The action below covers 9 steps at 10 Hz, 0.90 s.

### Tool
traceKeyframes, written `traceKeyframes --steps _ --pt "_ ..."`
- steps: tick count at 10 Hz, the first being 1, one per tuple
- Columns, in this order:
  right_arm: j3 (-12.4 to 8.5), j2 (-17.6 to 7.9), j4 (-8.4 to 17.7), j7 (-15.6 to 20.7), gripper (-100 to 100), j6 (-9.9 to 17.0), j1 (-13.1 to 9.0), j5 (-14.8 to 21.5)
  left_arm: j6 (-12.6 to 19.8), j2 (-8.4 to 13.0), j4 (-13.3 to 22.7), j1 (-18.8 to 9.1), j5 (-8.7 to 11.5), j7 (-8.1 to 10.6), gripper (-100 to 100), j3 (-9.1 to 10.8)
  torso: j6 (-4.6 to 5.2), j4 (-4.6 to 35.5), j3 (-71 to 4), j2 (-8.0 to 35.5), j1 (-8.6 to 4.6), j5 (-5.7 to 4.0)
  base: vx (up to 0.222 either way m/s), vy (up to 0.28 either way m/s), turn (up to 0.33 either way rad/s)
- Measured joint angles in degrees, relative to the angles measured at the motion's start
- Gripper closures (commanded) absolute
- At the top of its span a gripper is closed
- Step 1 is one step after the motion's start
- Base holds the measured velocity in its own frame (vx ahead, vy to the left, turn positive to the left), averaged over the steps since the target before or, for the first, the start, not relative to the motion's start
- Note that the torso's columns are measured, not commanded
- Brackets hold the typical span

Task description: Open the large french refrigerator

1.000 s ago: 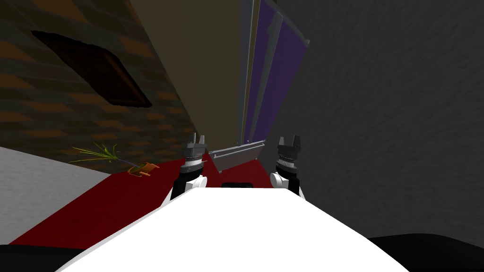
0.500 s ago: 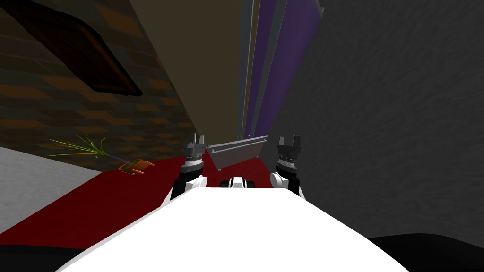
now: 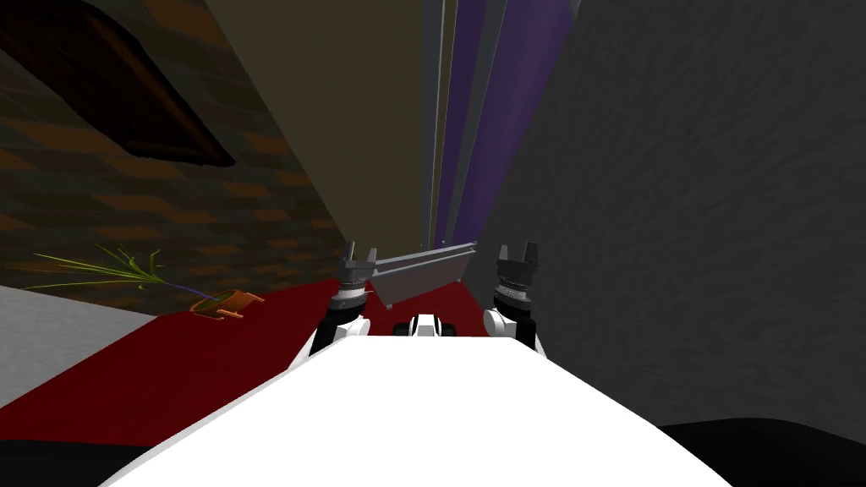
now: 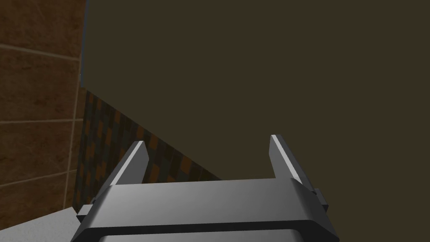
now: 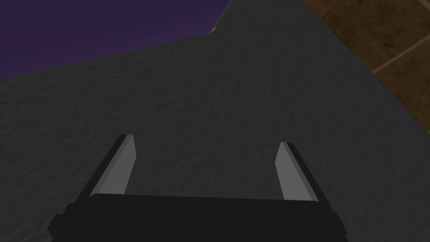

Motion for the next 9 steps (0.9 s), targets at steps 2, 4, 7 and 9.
traceKeyframes --steps 2,4,7,9 --pt "0.0 0.0 0.0 0.0 0 0.0 0.0 0.0 -1.59 0.8 2.6 -0.34 0.55 0.92 -100 -0.66 0.0 0.04 0.08 0.13 0.04 0.01 0.073 -0.048 -0.035" --pt "0.0 0.0 0.0 0.0 0 0.0 0.0 0.0 -2.87 1.37 4.95 -0.51 1.23 2.0 -100 -1.15 0.01 0.04 0.07 0.11 0.05 0.02 0.08 -0.039 -0.051" --pt "0.0 0.0 0.0 0.0 0 0.0 0.0 0.0 -4.88 1.63 9.03 -1.43 2.15 3.43 -100 -1.95 0.0 0.04 0.06 0.11 0.02 0.01 0.075 -0.04 -0.041" --pt "0.0 0.0 0.0 0.0 0 0.0 0.0 0.0 -5.94 1.73 11.75 -2.24 2.82 4.39 -100 -2.28 0.0 0.04 0.08 0.13 0.09 0.02 0.067 -0.032 -0.043"
